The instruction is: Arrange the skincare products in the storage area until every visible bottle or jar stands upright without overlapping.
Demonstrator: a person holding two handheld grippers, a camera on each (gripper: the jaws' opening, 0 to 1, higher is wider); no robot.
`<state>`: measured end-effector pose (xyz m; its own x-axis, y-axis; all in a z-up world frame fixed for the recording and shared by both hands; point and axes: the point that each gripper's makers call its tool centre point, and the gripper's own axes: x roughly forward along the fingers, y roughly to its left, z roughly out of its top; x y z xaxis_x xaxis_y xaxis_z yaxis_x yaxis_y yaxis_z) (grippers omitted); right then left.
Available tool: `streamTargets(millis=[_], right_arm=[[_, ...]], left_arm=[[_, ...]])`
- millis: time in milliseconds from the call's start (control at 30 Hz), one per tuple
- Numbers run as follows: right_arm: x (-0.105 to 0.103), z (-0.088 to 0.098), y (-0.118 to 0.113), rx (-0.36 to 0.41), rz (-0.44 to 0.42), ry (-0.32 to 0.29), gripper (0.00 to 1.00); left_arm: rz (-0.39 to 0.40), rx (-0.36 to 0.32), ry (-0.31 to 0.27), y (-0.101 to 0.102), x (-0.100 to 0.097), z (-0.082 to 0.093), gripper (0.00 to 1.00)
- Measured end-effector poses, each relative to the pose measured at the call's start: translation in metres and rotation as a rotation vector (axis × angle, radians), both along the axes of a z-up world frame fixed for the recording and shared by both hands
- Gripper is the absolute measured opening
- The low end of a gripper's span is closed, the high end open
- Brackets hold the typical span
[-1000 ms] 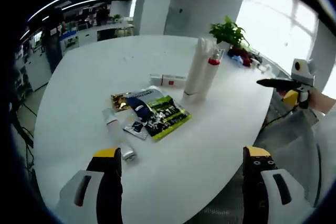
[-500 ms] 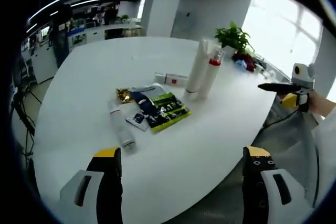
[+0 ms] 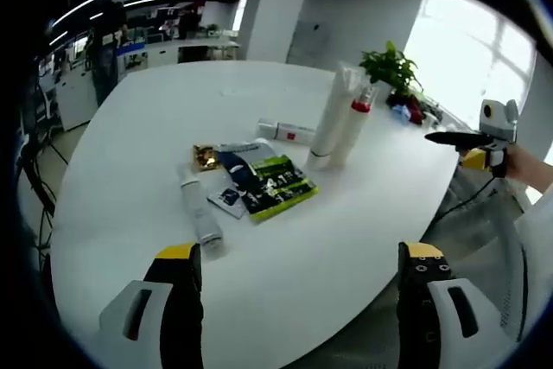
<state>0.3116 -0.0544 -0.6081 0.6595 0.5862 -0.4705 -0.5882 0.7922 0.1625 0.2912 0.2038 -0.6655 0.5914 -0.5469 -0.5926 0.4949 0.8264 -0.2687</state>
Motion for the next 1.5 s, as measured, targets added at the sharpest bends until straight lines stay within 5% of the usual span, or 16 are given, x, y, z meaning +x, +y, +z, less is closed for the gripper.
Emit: streamTargets(millis=[267,467,767,867,1000,1500], right_arm=[[0.053,0.021,-0.017,-0.047,-0.008,-0.044,0.88],[0.101,0.074,-0.015,0.006,-0.03,-0.159,0.87],[0.16,0.098,0.003,-0.053,0.008,-0.237,0.72],[0.171,0.091,0.007,-0.102,0.038,-0.198,0.59],[0.19,0.072,0.014,-0.214,0.092,-0.125,0.71],[0.275,0.052,0.054,-0.317,0.251,-0.008,0.71]], left_arm=[[0.002,-0.015,-0.008,0.005,0.002,0.005,0.92],[0.022,-0.024,0.0,0.016,0.004,0.004,0.91],[0.056,-0.035,0.01,0.03,0.006,0.001,0.9],[0.074,-0.04,0.011,0.035,0.008,0.0,0.9],[0.082,-0.043,0.013,0.039,0.01,-0.001,0.9],[0.119,-0.059,0.023,0.048,0.021,-0.007,0.9]])
